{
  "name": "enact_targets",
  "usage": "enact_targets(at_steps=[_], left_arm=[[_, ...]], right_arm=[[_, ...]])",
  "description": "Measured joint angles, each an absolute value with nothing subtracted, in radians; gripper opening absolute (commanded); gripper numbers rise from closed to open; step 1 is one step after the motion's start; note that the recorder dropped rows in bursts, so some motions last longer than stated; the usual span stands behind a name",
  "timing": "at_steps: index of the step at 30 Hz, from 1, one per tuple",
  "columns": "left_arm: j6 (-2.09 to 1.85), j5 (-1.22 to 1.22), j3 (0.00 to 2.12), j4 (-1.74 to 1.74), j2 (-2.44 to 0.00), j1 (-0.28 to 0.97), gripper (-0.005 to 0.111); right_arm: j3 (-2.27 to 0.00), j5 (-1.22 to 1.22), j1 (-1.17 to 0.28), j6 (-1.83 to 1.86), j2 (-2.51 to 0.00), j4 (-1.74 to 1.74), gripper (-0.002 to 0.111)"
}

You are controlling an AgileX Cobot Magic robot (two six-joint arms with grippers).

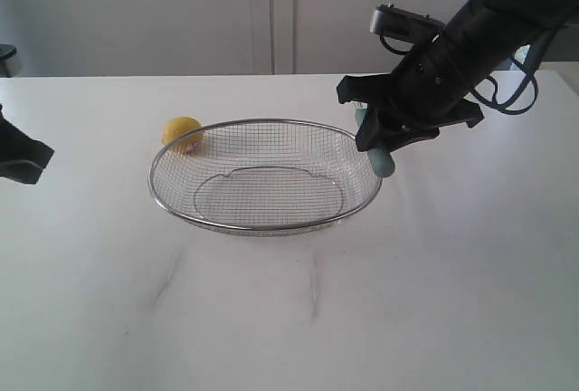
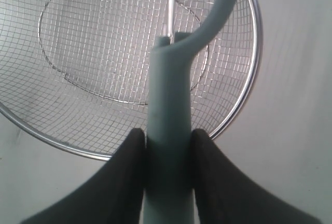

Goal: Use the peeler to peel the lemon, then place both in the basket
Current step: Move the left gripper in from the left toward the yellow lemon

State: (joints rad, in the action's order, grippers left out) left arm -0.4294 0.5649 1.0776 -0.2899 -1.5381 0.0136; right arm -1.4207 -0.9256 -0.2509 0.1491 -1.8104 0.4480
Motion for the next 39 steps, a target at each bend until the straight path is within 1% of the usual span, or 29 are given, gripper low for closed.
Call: enact_targets(at_steps=[18,32,39], left_arm=[[-0.525,0.699,1.429,-0.361,-1.829,0.014,0.000],[-0.643,0.813,1.674,-0.485,-2.005,0.014,0.000],[-0.703,0.818,1.807,-0.496,-2.099,0.057,0.000]], right_arm=[[-1.421,-0.927,-0.251,0.149,-1.810,0.448,0.000],[-1.421,-0.935,-0.251,0.149,-1.810,0.448,0.000],[-1.421,-0.937,-0.251,0.149,-1.810,0.448,0.000]])
